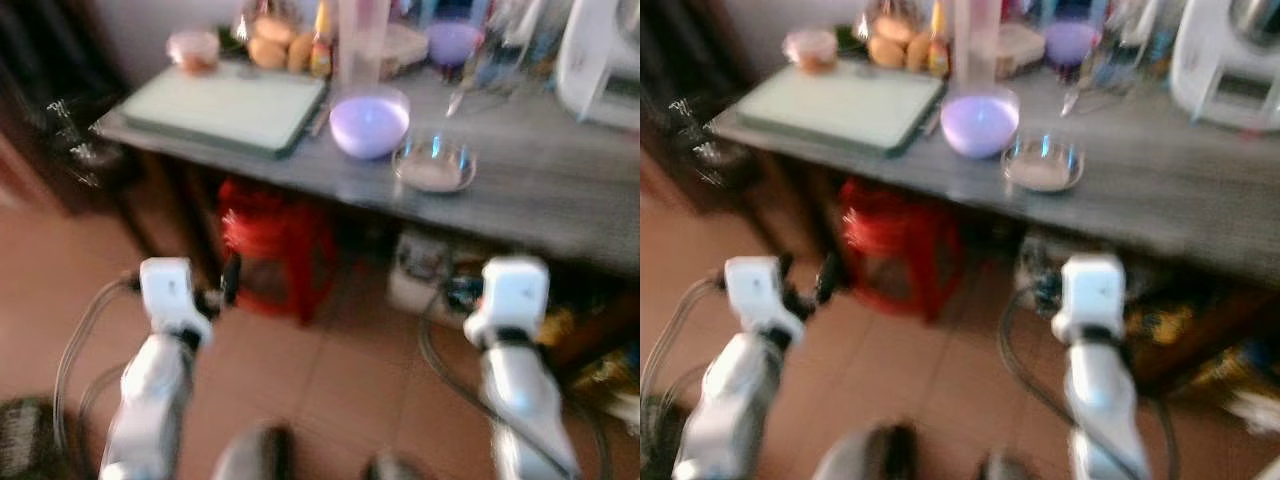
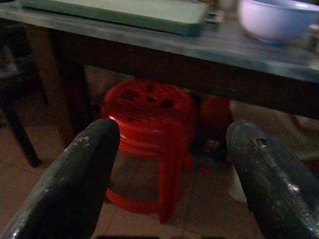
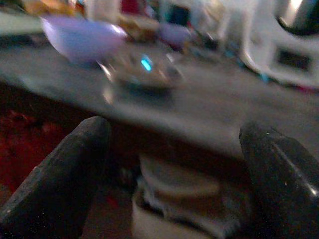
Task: Setting the table
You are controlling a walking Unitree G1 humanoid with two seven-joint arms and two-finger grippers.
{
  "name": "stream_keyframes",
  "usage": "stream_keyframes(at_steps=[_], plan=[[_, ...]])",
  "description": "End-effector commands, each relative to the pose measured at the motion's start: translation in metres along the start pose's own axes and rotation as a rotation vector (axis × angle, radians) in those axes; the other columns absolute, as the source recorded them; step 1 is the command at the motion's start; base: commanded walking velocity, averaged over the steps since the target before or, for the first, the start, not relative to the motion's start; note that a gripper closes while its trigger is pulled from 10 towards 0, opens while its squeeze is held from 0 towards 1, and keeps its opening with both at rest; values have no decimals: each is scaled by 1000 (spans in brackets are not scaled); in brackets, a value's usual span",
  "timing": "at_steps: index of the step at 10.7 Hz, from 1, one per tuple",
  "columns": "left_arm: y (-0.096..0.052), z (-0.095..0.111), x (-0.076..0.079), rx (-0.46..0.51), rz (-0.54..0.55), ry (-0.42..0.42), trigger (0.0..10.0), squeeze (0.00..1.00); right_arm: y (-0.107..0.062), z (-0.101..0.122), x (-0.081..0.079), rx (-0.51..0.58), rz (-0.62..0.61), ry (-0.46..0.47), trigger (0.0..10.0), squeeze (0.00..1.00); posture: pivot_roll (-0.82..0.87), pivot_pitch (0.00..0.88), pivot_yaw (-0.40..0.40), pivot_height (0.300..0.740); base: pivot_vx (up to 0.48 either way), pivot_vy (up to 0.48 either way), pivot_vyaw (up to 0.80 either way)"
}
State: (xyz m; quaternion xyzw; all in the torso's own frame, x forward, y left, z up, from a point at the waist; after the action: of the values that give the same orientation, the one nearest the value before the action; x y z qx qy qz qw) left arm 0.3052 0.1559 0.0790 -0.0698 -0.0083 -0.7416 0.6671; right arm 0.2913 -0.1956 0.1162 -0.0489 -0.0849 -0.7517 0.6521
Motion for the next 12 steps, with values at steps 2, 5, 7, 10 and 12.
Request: stream_keyframes(at_steps=[2,5,7,10,12], plan=[[4,7,-3,27,4,32,10000,0,3,-11,-2,-45,-22,21,10000,0,-63,49,30,740,-287,0,0],[0,8,12,45,-83,6,10000,0,4,-4,-8,-23,6,92,10000,0,-65,56,37,740,0,0,0],[1,12,17,64,-99,0,10000,0,3,0,-17,-1,60,78,10000,0,-69,56,37,740,0,-146,-400],[2,14,22,73,-119,-21,10000,0,6,5,-14,18,75,61,10000,0,-73,67,31,740,0,-456,-800],[0,12,24,69,-126,-27,10000,0,10,12,-19,46,117,45,10000,0,-75,75,28,740,0,-461,-400]])
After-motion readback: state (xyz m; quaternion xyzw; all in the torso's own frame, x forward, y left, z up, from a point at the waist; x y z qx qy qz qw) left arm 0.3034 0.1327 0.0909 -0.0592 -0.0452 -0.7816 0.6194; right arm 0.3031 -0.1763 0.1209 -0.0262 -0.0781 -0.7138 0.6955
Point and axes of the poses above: a point about 5 cm out from each wrist's last joint towards the gripper, its own y axis pointing out of the wrist towards the gripper, its own z axis along the axis of the wrist's last joint, x = y × z, the point moved 6 cm from there along y, pointing out of the wrist towards the gripper, and after that the axes turned 1 degree about y, right-handed, at the moved point
